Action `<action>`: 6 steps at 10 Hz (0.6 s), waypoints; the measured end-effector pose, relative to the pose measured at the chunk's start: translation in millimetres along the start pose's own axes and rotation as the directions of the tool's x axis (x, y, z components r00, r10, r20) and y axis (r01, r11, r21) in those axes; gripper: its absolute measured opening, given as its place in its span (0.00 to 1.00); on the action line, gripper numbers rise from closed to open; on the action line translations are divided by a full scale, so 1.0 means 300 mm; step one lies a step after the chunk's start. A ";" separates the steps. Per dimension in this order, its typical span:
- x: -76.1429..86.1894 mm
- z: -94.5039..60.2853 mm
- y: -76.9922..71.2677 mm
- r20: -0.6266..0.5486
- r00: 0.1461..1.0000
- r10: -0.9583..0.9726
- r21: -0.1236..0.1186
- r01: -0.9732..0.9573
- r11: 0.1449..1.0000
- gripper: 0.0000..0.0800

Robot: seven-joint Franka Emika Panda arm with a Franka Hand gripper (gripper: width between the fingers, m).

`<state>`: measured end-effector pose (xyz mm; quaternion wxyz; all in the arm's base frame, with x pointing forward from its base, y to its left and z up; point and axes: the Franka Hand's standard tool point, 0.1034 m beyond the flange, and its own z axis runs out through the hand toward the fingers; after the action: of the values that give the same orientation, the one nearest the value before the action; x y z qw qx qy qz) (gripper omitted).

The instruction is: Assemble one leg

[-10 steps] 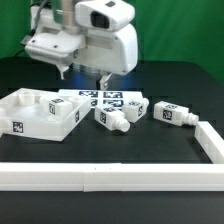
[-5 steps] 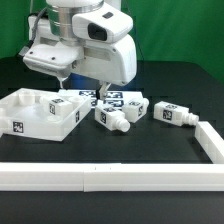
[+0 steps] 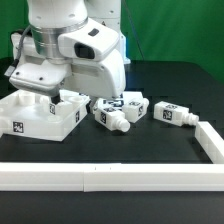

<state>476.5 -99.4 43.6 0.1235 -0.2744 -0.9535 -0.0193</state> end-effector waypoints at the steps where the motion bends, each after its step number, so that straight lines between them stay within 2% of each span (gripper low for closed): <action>1: 0.005 -0.018 -0.049 0.023 0.999 0.043 -0.011 -0.043 0.999 0.81; 2: 0.020 -0.021 -0.094 0.047 0.994 0.094 -0.026 -0.093 0.995 0.81; 3: 0.039 -0.034 -0.125 0.058 0.988 0.143 -0.024 -0.142 0.990 0.81; 4: 0.047 -0.045 -0.133 0.065 0.985 0.158 -0.021 -0.157 0.987 0.81; 6: 0.047 -0.033 -0.131 0.057 0.986 0.159 -0.022 -0.158 0.987 0.81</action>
Offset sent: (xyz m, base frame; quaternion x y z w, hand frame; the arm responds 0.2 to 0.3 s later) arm -0.0274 -0.0089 0.0272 -0.0078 -0.0400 0.1005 0.9941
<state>446.5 -126.6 57.8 0.0941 -0.3507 -0.9317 -0.0098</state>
